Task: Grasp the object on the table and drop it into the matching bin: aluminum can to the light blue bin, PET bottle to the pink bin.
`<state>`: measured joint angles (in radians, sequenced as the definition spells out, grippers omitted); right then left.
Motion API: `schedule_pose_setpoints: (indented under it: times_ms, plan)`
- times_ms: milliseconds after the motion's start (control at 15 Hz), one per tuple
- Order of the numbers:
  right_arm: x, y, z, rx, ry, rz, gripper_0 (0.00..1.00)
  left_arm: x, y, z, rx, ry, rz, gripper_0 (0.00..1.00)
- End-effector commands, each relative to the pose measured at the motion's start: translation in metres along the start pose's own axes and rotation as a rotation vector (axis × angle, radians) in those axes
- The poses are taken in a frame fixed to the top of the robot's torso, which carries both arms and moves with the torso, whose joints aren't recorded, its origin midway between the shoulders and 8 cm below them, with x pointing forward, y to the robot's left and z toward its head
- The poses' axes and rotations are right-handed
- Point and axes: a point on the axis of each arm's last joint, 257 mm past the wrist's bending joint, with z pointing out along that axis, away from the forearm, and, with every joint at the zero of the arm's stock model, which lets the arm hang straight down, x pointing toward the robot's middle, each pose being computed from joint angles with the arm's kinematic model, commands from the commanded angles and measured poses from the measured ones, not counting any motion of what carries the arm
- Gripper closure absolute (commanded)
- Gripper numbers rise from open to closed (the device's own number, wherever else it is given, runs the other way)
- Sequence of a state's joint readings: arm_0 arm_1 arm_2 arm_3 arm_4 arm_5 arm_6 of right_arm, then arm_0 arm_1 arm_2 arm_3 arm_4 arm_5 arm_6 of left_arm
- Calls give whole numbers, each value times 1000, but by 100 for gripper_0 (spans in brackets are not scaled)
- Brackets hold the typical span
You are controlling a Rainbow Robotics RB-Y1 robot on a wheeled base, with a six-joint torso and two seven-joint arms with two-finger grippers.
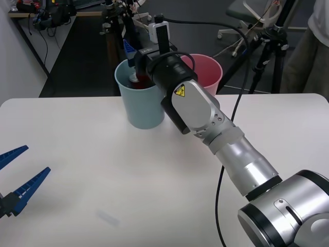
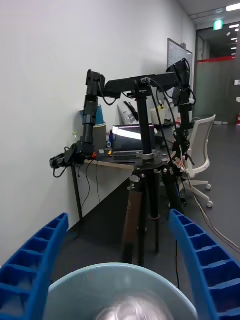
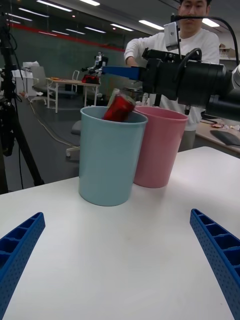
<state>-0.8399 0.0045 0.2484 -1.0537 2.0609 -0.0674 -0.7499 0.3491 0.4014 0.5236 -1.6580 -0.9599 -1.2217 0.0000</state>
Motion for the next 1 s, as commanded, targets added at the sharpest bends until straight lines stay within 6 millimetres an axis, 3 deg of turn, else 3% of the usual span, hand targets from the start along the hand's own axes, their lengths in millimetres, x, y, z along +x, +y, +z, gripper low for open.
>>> schedule_pose_setpoints:
  times_ms: [67,733,1000]
  plan:
    - [-1,0,0,1,-1,-2,0,0,0,0,0,0,0,0]
    - [-1,-3,0,4,-2,-4,0,0,0,0,0,0,0,0]
    - [-15,-3,-3,2,-32,8,0,0,0,0,0,0,0,0]
